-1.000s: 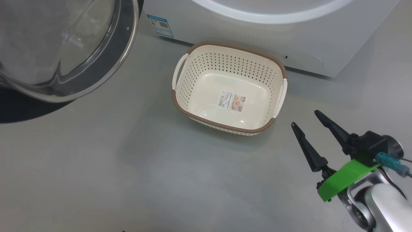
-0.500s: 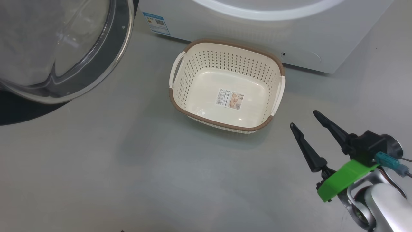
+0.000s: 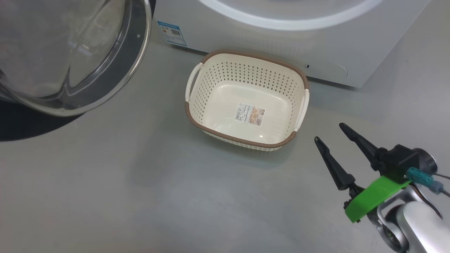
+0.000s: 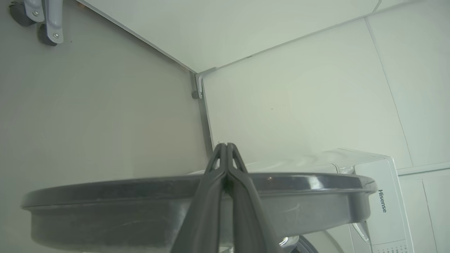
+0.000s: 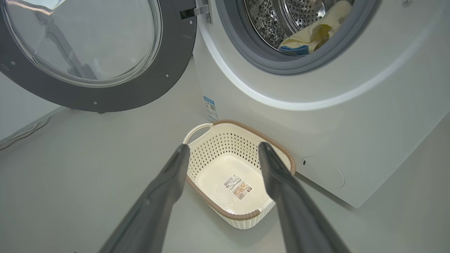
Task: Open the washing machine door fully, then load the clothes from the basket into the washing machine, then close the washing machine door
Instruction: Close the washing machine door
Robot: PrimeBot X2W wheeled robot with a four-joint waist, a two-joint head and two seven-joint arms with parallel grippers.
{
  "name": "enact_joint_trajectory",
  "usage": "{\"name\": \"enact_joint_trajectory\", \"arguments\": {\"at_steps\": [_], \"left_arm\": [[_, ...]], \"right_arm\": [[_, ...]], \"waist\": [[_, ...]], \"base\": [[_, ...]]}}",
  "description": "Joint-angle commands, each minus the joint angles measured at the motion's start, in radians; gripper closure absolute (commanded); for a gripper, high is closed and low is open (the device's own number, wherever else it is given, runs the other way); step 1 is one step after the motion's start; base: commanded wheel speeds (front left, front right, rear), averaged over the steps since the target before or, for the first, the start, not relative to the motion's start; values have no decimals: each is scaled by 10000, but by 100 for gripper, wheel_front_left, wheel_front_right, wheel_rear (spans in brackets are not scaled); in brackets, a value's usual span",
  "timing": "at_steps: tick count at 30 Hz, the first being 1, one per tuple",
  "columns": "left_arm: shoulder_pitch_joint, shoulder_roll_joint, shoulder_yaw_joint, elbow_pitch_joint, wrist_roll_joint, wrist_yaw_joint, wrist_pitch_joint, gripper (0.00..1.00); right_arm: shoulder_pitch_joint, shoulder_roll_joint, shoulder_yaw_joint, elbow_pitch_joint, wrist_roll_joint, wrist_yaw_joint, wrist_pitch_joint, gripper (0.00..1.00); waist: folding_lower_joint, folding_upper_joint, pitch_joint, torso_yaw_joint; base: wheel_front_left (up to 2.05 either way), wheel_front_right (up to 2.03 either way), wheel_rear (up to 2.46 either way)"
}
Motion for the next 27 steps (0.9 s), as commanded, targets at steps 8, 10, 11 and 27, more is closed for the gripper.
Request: {"name": "enact_joint_trajectory", "arguments": {"at_steps": [8,10,11,27], "left_arm": [[303,575,-38,-346,81,-67,59,100],[253,557,-72,-345,68,-67,52,100],[253,584,-117,-335,121,-67,41,100],[284,559,-218,-848,-567,-67,1091,100]], "right_arm": [[-116,-278,267,-243,166,-27,-61,0],[-129,-302,271,-271,171,-27,-54,0],[-143,-307,270,-291,171,-27,-45,0],[-197,-137,177,-165,140,-27,-107,0]], "waist": [[0,-1,-82,-167],[0,-1,-40,-211],[0,-1,-5,-230],[0,-1,106,-102]], "base": [[0,0,0],[0,0,0],[0,0,0],[0,0,0]]}}
